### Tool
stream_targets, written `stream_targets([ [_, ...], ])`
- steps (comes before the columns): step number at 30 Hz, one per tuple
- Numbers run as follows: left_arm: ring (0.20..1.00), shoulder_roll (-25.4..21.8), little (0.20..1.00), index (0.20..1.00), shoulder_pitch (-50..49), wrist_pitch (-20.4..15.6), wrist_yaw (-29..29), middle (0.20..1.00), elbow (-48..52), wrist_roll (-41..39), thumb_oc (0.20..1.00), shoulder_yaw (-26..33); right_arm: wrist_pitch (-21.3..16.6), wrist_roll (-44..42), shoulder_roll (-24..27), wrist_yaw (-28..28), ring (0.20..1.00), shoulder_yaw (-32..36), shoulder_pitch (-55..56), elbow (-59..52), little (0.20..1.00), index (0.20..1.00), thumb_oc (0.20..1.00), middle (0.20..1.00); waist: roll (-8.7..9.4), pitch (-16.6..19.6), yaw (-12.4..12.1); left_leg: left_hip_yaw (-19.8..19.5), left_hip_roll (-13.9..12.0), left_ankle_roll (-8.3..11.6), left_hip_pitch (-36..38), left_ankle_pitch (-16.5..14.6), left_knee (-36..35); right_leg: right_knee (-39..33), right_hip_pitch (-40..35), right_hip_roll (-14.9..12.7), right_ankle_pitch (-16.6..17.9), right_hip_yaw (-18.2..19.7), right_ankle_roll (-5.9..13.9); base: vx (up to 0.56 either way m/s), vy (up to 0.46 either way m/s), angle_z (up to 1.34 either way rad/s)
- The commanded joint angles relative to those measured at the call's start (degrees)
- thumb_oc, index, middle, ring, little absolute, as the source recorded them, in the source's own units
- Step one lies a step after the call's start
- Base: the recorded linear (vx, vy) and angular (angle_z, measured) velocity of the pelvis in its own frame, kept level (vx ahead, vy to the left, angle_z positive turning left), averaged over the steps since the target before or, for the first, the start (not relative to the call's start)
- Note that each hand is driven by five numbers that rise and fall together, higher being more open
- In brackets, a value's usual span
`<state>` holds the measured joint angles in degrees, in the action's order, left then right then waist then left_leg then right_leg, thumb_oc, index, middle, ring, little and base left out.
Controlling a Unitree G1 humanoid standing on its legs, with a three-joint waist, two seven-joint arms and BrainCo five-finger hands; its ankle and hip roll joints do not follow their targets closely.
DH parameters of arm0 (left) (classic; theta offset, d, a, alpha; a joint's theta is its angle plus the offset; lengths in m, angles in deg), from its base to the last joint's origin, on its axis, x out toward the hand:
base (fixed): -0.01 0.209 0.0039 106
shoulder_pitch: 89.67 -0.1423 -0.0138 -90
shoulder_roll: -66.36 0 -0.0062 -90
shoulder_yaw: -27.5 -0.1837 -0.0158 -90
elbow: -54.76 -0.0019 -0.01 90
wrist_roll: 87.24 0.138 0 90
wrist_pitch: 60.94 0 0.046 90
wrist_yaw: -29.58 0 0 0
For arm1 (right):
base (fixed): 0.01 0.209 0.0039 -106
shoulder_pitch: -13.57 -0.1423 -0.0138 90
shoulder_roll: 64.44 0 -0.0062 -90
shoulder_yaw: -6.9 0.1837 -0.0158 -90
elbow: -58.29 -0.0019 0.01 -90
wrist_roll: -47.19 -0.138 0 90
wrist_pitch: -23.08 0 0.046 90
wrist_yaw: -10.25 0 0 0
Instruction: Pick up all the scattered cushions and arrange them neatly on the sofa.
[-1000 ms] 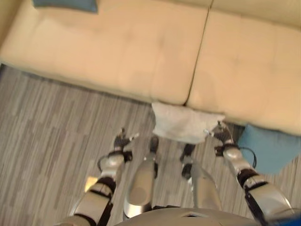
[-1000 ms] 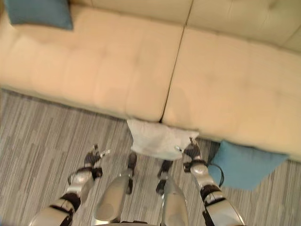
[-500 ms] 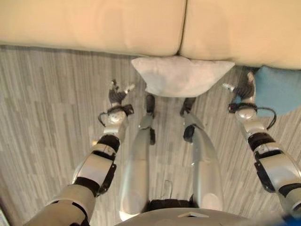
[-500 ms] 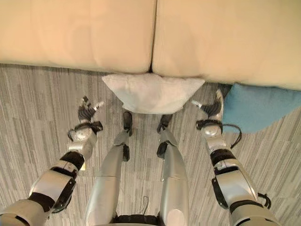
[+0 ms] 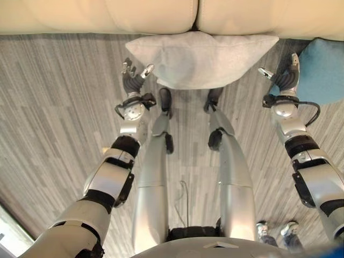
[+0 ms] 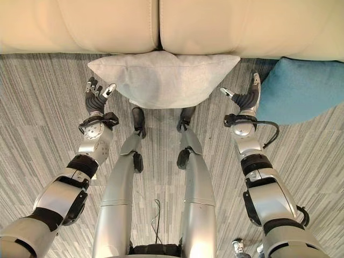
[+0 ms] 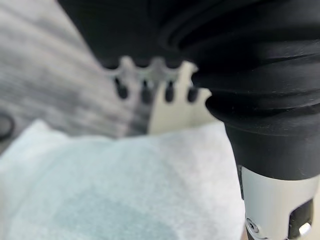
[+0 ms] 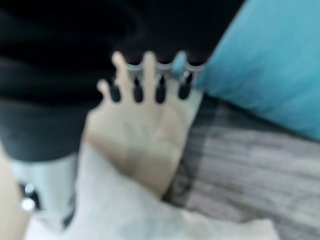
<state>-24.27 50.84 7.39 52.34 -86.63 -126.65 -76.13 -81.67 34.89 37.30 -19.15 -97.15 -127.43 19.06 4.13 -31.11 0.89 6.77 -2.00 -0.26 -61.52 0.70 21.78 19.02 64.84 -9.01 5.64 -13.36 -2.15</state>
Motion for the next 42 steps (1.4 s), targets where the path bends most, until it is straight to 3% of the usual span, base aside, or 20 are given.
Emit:
stream_targets([
  [1,1.000,-1.61,1.000,1.000,0.73,-2.17,0.77,1.000,0.21,-0.28,1.000,-0.60,-2.80,-1.64,2.11,-0.50,1.000,-2.13,0.70,-3.09,1.000,1.000,1.000,1.000,-0.65,1.62,0.56,-5.37,-1.43,2.48,-2.72,-0.44,1.12,5.48,0.19,-5.25,-3.71,0.52,9.85,0.00,0.000,0.00],
  [12,1.000,-1.87,1.000,1.000,12.60,-1.71,1.97,1.000,-2.14,0.34,1.000,-4.64,-3.35,-3.89,-0.61,1.23,1.000,-7.18,-9.69,-3.27,1.000,1.000,1.000,1.000,-0.01,1.91,0.57,-6.17,-0.97,2.19,-8.95,0.02,2.17,7.70,6.89,-5.29,-3.77,0.81,10.26,0.01,0.006,0.00],
  [22,1.000,2.01,1.000,1.000,20.78,-3.58,3.02,1.000,1.11,-1.26,1.000,-6.32,-3.14,-7.39,-9.02,3.41,1.000,-11.53,-19.59,4.05,1.000,1.000,1.000,1.000,-1.43,1.73,-0.91,-6.82,-0.32,1.60,-12.11,0.45,3.07,9.18,10.37,-5.13,-3.84,0.79,10.28,0.02,0.021,0.00],
  [23,1.000,1.59,1.000,1.000,21.28,-3.91,3.14,1.000,2.19,-1.07,1.000,-6.11,-2.98,-7.71,-10.61,4.20,0.592,-12.30,-20.35,4.44,0.592,0.592,0.592,0.592,-1.76,1.88,-1.28,-6.99,-0.12,1.44,-12.24,0.43,3.15,9.42,10.81,-4.99,-3.94,0.79,10.21,0.03,0.027,0.00],
  [24,0.746,1.37,0.746,0.746,21.24,-4.43,3.08,0.746,3.34,-1.15,0.746,-5.83,-3.31,-8.29,-11.72,5.03,0.385,-12.65,-20.42,3.96,0.385,0.385,0.385,0.385,-1.84,2.02,-1.43,-6.94,-0.08,1.44,-12.34,0.43,3.20,9.47,10.88,-4.90,-3.96,0.85,10.14,0.04,0.031,0.01],
  [25,0.200,1.21,0.200,0.200,20.81,-4.75,3.10,0.200,4.20,-1.23,0.200,-5.52,-3.39,-8.15,-12.27,5.23,0.200,-12.89,-20.53,3.54,0.200,0.200,0.200,0.200,-1.84,2.19,-1.53,-6.97,-0.02,1.38,-12.39,0.37,3.44,9.67,10.94,-4.80,-4.05,0.90,10.04,0.00,0.000,0.00],
  [33,0.200,0.54,0.200,0.200,14.17,-6.63,4.32,0.200,13.63,0.13,0.200,-2.76,-4.91,-7.62,-11.64,6.18,0.200,-11.70,-18.09,-6.15,0.200,0.200,0.200,0.200,-1.82,4.17,-1.63,-7.07,0.12,1.61,-11.08,0.44,2.82,9.92,10.30,-4.48,-4.36,0.63,9.84,0.00,0.000,0.00],
  [42,0.200,0.57,0.200,0.200,-2.92,-5.89,1.95,0.200,28.20,5.86,0.200,-1.10,-6.81,-3.35,-6.06,8.32,0.200,-6.94,-3.54,-22.74,0.200,0.200,0.200,0.200,-1.57,6.18,-2.28,-6.29,0.35,2.86,0.89,1.72,-4.05,5.46,-1.58,-4.01,-4.25,-1.11,9.82,0.00,-0.017,0.03],
])
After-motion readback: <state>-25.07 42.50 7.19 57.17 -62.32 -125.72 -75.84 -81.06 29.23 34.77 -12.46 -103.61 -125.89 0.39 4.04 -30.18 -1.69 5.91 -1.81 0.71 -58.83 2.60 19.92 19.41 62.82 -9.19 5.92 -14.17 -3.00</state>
